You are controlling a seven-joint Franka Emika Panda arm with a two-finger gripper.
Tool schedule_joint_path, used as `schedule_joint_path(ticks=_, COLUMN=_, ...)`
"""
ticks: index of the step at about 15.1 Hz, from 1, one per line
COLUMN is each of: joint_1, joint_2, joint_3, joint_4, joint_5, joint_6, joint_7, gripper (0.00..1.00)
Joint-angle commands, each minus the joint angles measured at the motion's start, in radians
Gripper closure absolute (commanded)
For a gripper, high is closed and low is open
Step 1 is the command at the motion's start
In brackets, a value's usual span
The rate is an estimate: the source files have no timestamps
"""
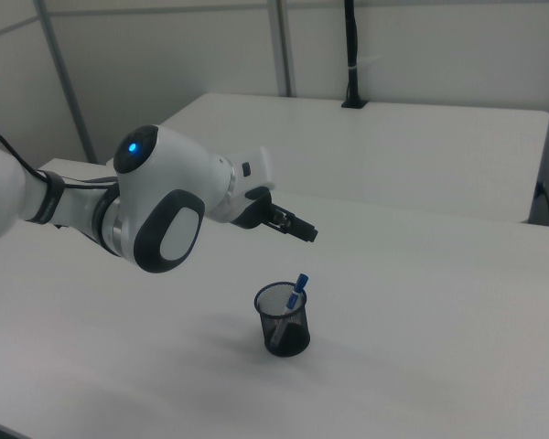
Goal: Insert the marker
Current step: 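Open the gripper to release the marker in the cup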
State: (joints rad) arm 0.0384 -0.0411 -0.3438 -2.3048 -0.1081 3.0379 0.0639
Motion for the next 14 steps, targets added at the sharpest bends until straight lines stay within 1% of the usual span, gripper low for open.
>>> schedule_joint_path(ticks=1, joint_1=0.011, joint_2=-0.022, joint_3=0.003, joint_4=0.002, joint_5=0.013, joint_6=0.007, joint_7=0.085, gripper=0.00)
schedule_joint_path(ticks=3, joint_1=0.003, joint_2=-0.029, joint_3=0.017, joint_4=-0.011, joint_5=0.013, joint_6=0.004, joint_7=0.086, gripper=0.00)
schedule_joint_path(ticks=7, joint_1=0.003, joint_2=-0.046, joint_3=0.020, joint_4=-0.039, joint_5=0.013, joint_6=-0.001, joint_7=0.091, gripper=0.00)
schedule_joint_path(ticks=12, joint_1=-0.002, joint_2=-0.065, joint_3=0.020, joint_4=-0.035, joint_5=0.013, joint_6=-0.001, joint_7=0.089, gripper=0.00)
schedule_joint_path(ticks=13, joint_1=-0.003, joint_2=-0.075, joint_3=0.020, joint_4=-0.028, joint_5=0.013, joint_6=-0.016, joint_7=0.088, gripper=0.00)
schedule_joint_path(ticks=14, joint_1=-0.003, joint_2=-0.083, joint_3=0.020, joint_4=-0.022, joint_5=0.013, joint_6=-0.066, joint_7=0.088, gripper=0.00)
